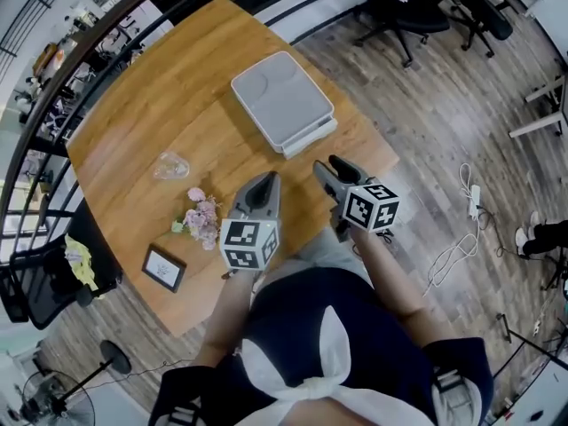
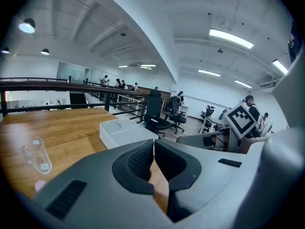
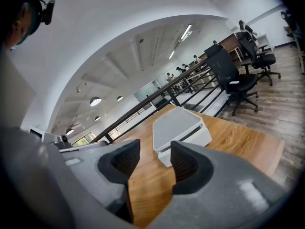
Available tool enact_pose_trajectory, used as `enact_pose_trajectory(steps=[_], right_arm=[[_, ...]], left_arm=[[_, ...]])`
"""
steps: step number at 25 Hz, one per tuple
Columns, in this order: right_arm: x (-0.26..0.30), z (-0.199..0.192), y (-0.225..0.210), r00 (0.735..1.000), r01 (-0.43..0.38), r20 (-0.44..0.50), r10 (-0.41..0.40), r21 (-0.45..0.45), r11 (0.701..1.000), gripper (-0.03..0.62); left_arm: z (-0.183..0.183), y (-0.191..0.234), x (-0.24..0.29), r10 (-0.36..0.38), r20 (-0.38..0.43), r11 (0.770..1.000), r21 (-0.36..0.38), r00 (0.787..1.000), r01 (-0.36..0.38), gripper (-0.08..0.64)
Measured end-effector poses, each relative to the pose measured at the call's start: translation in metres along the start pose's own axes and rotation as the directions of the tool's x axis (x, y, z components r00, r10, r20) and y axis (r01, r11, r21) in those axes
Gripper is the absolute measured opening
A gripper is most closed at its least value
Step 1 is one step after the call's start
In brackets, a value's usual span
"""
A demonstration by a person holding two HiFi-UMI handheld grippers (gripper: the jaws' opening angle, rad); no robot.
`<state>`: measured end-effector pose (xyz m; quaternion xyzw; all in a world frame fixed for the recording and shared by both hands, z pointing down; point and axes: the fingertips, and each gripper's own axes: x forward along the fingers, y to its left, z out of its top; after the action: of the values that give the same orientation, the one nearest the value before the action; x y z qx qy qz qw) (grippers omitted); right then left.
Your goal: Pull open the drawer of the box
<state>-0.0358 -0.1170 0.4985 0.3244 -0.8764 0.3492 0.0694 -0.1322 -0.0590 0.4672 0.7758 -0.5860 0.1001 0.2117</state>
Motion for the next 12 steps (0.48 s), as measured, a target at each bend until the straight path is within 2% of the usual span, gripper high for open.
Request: enact_pose_trajectory(steps=[4, 12], right_arm=[[0.017, 0.002, -0.011, 1.000, 0.005, -0.022, -0.004, 0.041, 0.999, 0.198], [0.047, -0.004, -0.032, 0.997, -0.006, -0.076, 0.022, 0.200, 0.980, 0.226]], left_arm=[[-0.001, 0.006, 0.019, -0.017, -0.027, 1.000, -0.003, 0.999, 0.017, 0.022], [-0.011, 0.020, 0.044, -0.018, -0.082, 1.000, -0.027, 0.997, 0.016, 0.023]])
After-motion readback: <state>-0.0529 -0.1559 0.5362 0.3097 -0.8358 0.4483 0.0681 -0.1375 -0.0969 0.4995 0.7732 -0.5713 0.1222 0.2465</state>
